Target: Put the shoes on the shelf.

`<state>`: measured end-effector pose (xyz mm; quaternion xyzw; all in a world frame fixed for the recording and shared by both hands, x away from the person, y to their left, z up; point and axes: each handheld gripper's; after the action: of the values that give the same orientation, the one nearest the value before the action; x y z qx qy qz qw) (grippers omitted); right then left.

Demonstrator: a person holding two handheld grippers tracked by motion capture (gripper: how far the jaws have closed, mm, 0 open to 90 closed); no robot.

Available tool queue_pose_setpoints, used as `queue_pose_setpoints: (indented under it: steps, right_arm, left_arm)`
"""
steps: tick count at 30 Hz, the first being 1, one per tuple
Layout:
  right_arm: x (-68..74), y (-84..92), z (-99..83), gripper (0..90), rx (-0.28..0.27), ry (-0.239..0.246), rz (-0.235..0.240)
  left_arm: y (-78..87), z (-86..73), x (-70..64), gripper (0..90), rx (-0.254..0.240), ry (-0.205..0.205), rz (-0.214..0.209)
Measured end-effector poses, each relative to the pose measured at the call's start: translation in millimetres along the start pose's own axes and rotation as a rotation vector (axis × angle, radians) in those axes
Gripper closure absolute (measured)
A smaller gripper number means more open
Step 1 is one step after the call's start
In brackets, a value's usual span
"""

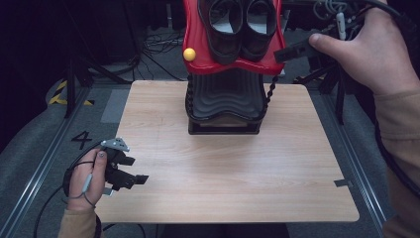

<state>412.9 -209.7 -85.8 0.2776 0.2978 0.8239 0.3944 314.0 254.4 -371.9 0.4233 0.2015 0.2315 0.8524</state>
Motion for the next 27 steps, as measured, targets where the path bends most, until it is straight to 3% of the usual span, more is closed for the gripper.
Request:
queue_pose_setpoints:
  steps: [5,13,20,27]
  right_arm:
    - [-6.6,-0.7,-19.7,36.0,0.006,0.038,0.021]
    - [-23.9,-11.8,-72.0,36.0,-0.002,0.098,0.058]
    - [-45.6,-28.3,-113.6,36.1,-0.013,0.117,0.119]
    - [-67.1,-56.4,-148.7,36.1,0.026,0.102,0.153]
  left_arm:
    - [-2.1,-2.2,-1.1,17.1,0.011,0.008,0.005]
    - [-3.5,-5.0,-8.9,17.1,0.015,0.008,0.006]
    - [-4.4,-5.0,-19.5,16.5,0.008,0.008,0.013]
    - [-5.2,-9.3,-23.4,16.5,0.024,0.014,0.019]
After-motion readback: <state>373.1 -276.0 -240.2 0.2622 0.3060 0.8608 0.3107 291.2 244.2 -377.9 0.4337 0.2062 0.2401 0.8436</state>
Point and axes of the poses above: each handheld gripper's, and its own axes: y roughly backward along the jaws, z roughly out of its top, x roughly to its left, and after that the axes turned 10 degrees about -y, right-handed
